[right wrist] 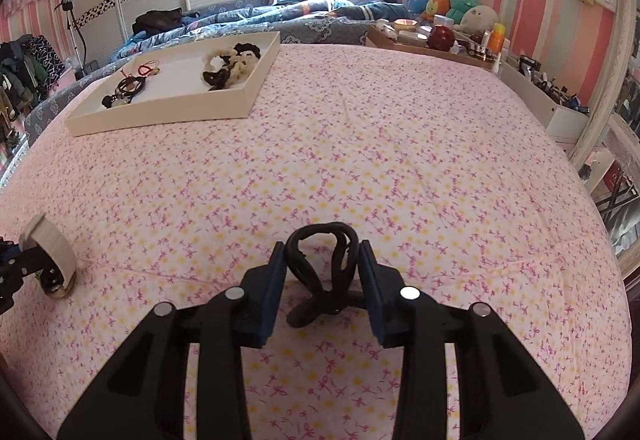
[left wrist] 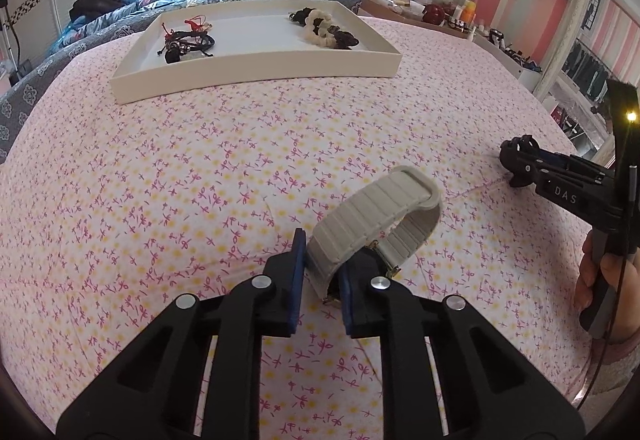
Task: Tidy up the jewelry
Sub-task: 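Carry the watch in left gripper while right gripper carries the claw clip over the tray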
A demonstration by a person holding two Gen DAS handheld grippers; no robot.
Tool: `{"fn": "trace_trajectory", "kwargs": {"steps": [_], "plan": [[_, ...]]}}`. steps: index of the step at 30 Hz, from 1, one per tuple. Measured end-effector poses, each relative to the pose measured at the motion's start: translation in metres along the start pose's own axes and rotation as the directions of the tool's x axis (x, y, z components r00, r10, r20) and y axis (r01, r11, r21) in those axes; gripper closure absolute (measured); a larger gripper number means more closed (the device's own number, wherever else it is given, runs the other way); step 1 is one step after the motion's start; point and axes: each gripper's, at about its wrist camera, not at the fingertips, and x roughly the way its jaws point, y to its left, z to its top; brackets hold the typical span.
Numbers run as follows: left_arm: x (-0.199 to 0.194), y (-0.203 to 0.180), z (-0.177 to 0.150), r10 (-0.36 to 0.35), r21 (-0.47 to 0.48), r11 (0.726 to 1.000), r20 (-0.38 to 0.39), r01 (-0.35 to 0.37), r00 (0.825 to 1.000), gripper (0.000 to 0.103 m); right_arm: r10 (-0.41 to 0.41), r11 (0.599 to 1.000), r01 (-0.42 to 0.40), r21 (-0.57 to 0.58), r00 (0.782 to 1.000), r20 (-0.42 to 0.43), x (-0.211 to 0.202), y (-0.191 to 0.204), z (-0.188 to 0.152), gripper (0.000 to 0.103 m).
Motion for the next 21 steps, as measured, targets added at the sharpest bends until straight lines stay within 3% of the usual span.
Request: {"fn": "trace_trajectory", "kwargs": {"steps": [9, 21], "plan": [[-0.012, 0.004, 0.019, 0.018, 0.004, 1.000, 0.011, -0.018, 1.000, 0.091, 0.069, 0.997, -0.068, -0.047, 0.997, 0.018, -0.013, 0.031, 0.033, 0.066], [-0.028, 0.063, 0.096, 0.046, -0.066, 0.997, 0.078, -0.041, 0.996, 0.093, 0.187, 0.982, -0.186, -0.044, 0.982, 0.034, -0.003, 0.068, 0.117, 0.066]]}}
